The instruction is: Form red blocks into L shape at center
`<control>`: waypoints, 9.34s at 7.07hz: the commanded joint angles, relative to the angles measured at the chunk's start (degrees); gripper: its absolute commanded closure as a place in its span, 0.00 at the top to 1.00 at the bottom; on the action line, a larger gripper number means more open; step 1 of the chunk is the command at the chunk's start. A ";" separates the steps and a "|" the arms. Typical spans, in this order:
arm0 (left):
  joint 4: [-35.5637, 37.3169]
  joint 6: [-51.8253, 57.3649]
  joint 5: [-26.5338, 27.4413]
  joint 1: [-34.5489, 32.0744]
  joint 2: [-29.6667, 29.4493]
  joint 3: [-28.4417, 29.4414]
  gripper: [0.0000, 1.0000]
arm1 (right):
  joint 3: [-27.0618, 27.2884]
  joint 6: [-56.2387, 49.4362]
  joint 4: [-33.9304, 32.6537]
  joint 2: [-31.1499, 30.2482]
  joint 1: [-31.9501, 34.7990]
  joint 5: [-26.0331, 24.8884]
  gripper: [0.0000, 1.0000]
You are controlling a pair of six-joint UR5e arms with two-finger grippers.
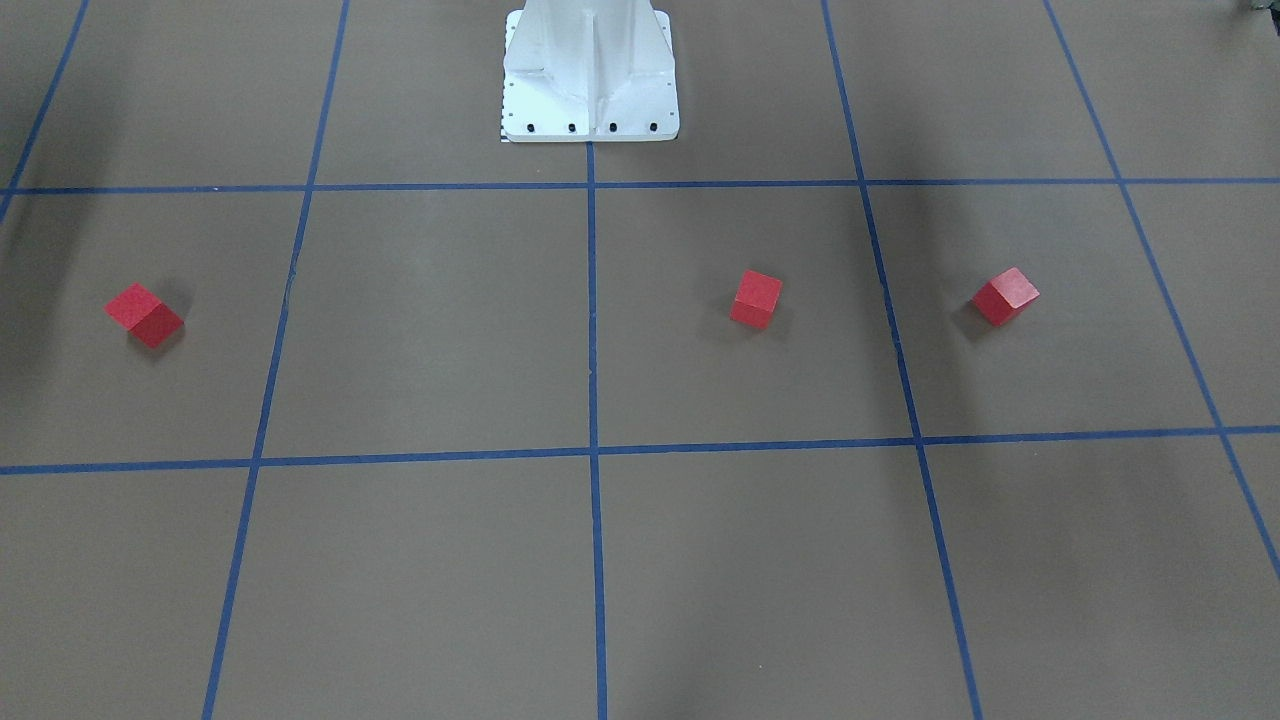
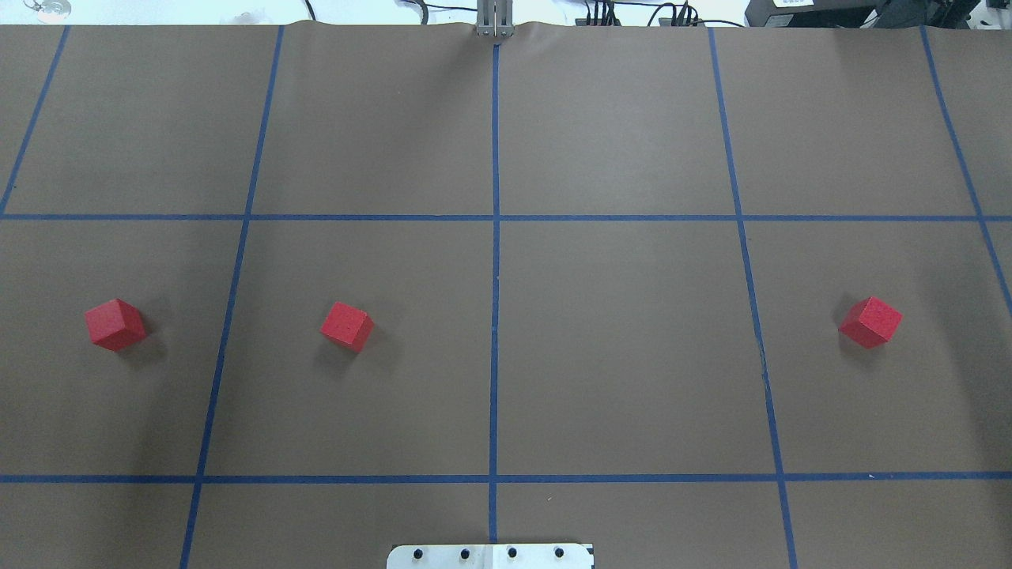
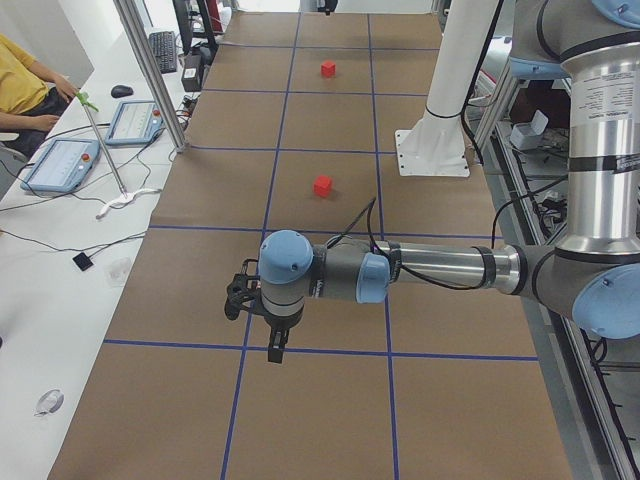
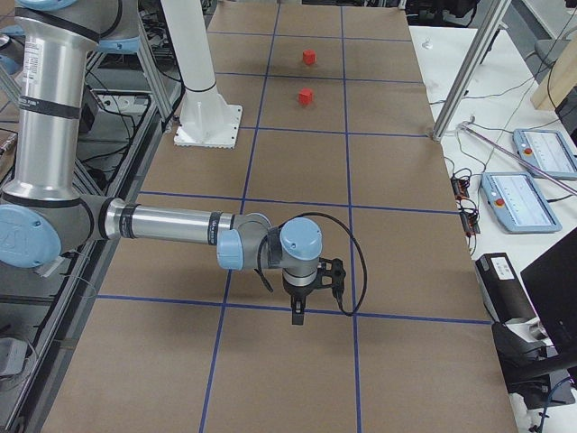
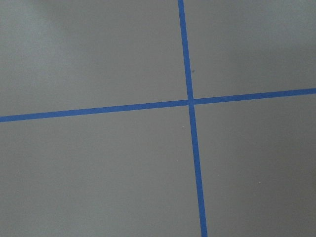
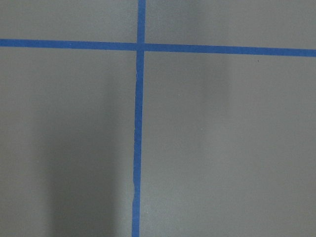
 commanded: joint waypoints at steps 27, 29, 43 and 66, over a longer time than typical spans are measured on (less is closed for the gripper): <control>-27.20 -0.70 -0.53 5.31 -6.94 6.86 1.00 | 12.60 84.82 26.19 -4.20 -47.10 -36.47 0.96; -27.29 -0.62 -0.62 5.31 -6.94 6.86 1.00 | 12.86 89.04 26.10 -4.65 -49.65 -39.54 0.95; -28.17 -0.62 -0.53 5.31 -6.51 7.30 1.00 | 19.43 87.66 15.30 -0.26 -51.59 -42.89 0.00; -28.17 -1.41 -0.62 5.31 -6.42 8.79 1.00 | -4.54 76.66 -8.70 54.59 -72.07 -53.35 0.58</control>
